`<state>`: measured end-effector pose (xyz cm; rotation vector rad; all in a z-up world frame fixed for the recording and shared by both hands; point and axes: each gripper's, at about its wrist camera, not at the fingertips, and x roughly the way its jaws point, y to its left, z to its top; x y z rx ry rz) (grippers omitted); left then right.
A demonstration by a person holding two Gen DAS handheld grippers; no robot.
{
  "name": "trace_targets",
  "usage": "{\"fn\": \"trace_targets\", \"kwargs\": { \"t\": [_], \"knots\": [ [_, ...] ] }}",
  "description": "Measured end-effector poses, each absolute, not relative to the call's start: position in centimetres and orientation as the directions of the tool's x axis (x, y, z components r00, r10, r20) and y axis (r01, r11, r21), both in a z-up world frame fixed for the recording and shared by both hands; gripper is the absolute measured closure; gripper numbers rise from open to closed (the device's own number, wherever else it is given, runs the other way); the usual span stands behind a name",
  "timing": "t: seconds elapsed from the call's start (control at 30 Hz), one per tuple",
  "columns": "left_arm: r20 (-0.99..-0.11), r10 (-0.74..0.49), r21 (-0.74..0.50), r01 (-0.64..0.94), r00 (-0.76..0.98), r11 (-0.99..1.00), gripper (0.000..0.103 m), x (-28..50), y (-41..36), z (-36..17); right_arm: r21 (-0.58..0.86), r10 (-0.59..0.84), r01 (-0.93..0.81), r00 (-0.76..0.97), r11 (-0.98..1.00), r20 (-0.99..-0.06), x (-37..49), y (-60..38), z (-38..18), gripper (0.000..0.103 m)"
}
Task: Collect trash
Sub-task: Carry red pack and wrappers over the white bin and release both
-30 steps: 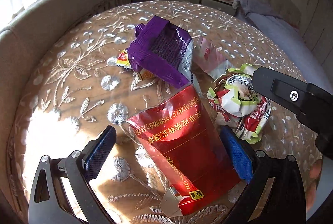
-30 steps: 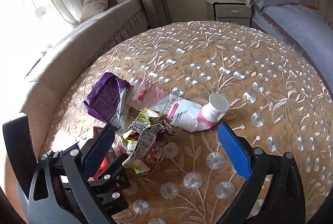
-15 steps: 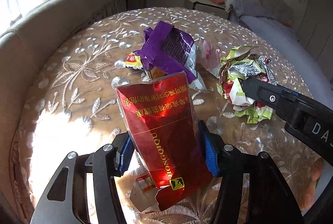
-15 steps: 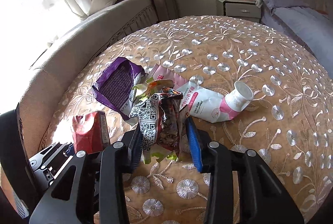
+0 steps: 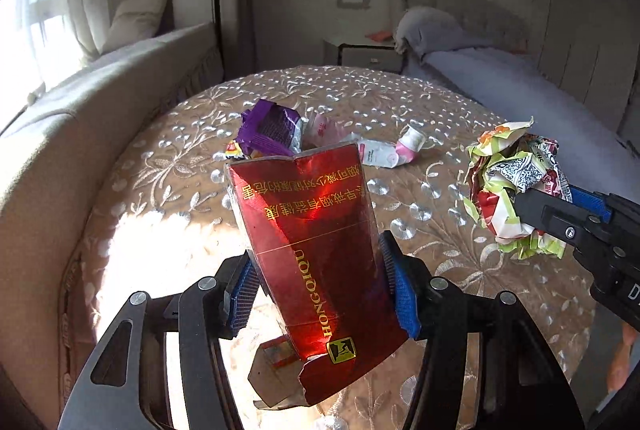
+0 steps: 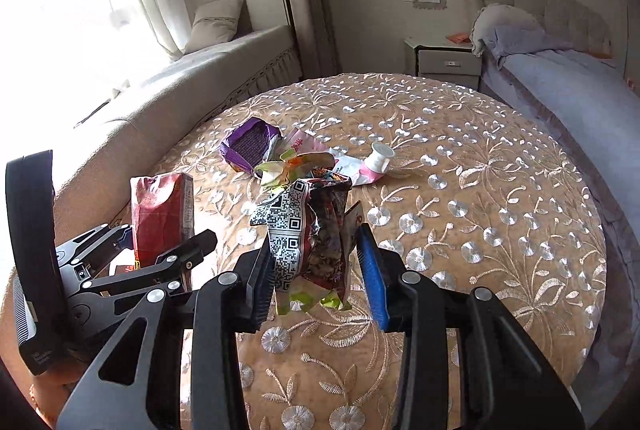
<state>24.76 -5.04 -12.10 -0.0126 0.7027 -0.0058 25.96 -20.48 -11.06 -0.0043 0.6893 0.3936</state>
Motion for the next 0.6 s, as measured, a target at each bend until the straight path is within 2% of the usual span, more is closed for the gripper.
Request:
{"fn": "trace_targets", "kwargs": {
  "t": [0.6],
  "knots": [
    [-0.588,-0.179,0.033,0.244,0.789,0.969,0.047,17.9,-16.8,-9.8,0.049,0.191,-0.200,0.796,0.979,-0.575,14.9,-31.1,-10.1,0.063]
  ]
}}
